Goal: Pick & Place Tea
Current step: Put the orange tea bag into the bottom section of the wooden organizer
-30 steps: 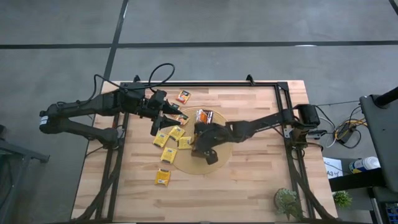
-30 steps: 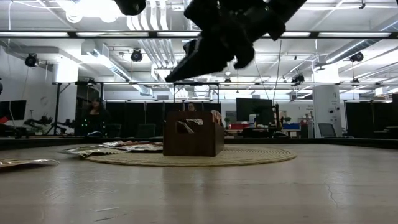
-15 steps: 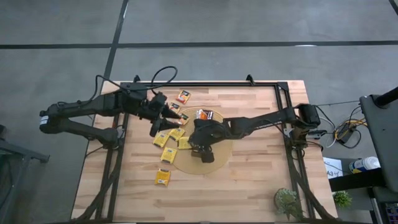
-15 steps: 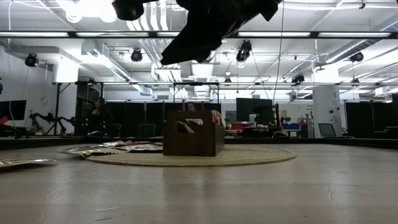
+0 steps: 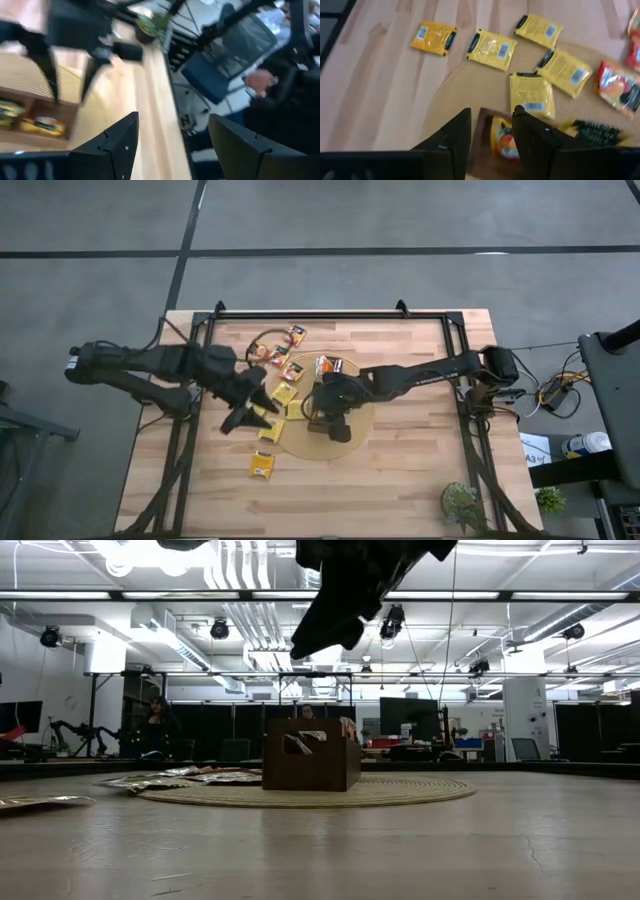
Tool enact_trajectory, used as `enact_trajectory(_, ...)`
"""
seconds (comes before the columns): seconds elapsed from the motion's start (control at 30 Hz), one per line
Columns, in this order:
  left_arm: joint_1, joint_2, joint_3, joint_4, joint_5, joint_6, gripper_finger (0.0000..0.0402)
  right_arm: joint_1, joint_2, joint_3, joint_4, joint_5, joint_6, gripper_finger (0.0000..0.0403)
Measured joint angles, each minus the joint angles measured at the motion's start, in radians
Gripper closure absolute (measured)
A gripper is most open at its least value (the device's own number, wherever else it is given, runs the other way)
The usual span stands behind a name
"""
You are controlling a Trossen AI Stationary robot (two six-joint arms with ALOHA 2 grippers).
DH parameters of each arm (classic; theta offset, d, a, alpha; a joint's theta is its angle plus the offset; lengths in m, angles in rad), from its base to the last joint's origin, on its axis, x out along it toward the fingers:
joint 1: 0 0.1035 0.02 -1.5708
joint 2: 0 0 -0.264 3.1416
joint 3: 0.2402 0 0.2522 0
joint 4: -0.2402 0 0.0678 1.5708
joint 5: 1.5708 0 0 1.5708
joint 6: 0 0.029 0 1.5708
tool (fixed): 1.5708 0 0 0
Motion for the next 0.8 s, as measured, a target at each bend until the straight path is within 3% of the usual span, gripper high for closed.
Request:
enact_trajectory(0.43,-0.325,0.017,-0.012,-0.115,-0.261,-0.094,0.0168,0.077,-0.137,-0.004,-0.117,-0.018,0.147,0.0277)
enact_trajectory(0.8,-0.41,0.096,-0.104,-0.128,-0.278,-0.151,0.0168,0.14,-0.206,-0.005,-0.119,0.003,0.246,0.0294)
